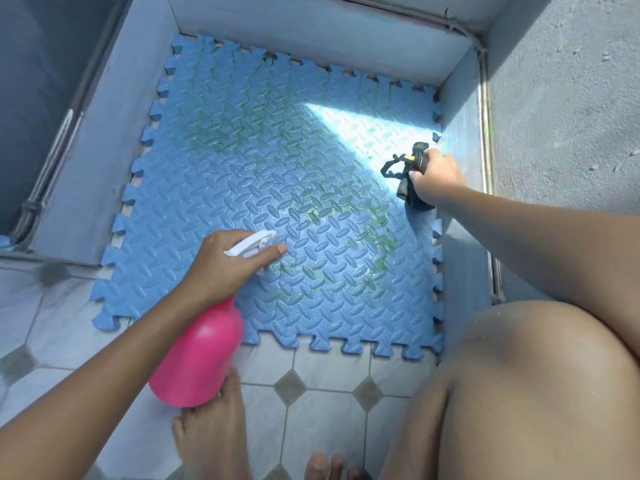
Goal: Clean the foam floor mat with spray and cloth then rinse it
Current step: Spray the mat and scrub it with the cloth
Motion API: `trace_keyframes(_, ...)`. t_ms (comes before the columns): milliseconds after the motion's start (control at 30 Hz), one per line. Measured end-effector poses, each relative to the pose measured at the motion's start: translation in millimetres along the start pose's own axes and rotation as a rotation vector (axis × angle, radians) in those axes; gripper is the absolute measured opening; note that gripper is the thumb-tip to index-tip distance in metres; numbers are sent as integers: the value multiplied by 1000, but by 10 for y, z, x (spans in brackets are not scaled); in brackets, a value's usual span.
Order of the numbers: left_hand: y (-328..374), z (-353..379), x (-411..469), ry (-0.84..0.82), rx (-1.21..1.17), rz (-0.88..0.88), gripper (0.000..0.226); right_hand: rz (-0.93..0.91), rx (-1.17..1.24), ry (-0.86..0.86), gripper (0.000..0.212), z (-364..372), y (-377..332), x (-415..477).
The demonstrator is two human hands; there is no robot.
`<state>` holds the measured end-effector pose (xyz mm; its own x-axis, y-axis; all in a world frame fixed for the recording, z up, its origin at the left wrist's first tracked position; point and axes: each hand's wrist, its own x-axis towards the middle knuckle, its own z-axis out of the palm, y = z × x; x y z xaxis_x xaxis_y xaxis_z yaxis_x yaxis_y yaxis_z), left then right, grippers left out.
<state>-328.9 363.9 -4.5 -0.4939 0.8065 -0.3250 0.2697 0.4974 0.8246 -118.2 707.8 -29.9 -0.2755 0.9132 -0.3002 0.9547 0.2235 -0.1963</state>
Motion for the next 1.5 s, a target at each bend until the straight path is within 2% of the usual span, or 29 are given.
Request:
trace_keyframes(67,17,-5,-33,54,36,-17,56,30,-52,-27,37,44,-120,-28)
trace_keyframes(133,17,-27,-50,125,58,-59,59,-91,-66,-37,35,125,-318,-175)
trace_keyframes(200,-28,-69,-46,139,46,-64,56,-333,-52,-55,32,287,-537,-443)
trace_keyframes(267,-54,-140,-43,115,8,-67,51,-646,-86,-121,39,517,-746,-802)
trace_keyframes(333,-70,-199,-42,111,-39,-93,51,-1009,-128,-267,51,739,-876,-1197)
trace_keyframes(400,-83,-249,-45,115,-77,-117,51,-1347,-160,-456,53,924,-888,-1505)
trace_keyframes(433,-97,-273,-43,112,-102,-128,52,-1469,-183,-538,51,973,-872,-1586)
trace_keyframes(500,-131,-314,-37,99,-142,-147,59,-1575,-193,-642,46,960,-871,-1542)
trace_keyframes(533,-141,-326,-36,87,-155,-149,64,-1560,-177,-633,43,920,-889,-1446)
trace_keyframes(600,-154,-330,-37,69,-190,-153,72,-1395,-142,-471,40,831,-938,-1160)
trace_keyframes(667,-151,-319,-46,46,-229,-164,76,-1064,-108,-240,42,691,-981,-812)
trace_keyframes(733,-146,-310,-50,15,-250,-192,75,-715,-52,-110,44,568,-1004,-553)
trace_keyframes(767,-135,-310,-51,-5,-256,-206,72,-621,-43,-89,44,533,-1007,-526)
trace_keyframes(800,-119,-310,-53,-25,-267,-216,68,-610,-59,-83,44,526,-1010,-566)
trace_keyframes(833,-99,-306,-52,-40,-280,-222,62,-675,-83,-92,45,550,-1000,-658)
trace_keyframes(900,-27,-285,-58,-66,-293,-211,43,-935,-88,-187,48,656,-930,-965)
trace_keyframes(933,20,-275,-68,-85,-289,-204,34,-1078,-85,-296,49,699,-887,-1135)
trace_keyframes(1000,97,-262,-87,-128,-285,-200,30,-1313,-158,-624,44,703,-787,-1412)
trace_keyframes(1067,180,-256,-91,-164,-305,-209,40,-1407,-362,-867,38,611,-638,-1493)
trace_keyframes(1133,301,-250,-66,-200,-316,-207,46,-1408,-528,-902,37,417,-407,-1380)
trace_keyframes(1200,438,-246,15,-235,-290,-149,46,-1301,-549,-757,31,280,-180,-1118)
trace_keyframes(1267,577,-180,145,-277,-217,-56,42,-1089,-421,-484,24,189,-76,-796)
trace_keyframes(1367,686,64,383,-391,-62,36,50,-513,-182,-160,27,49,-11,-364)
trace_keyframes(1433,706,258,499,-484,53,71,66,-282,-170,-122,34,-2,118,-166)
trace_keyframes(1500,694,436,577,-605,184,143,73,-240,-187,-140,36,-33,208,-122)
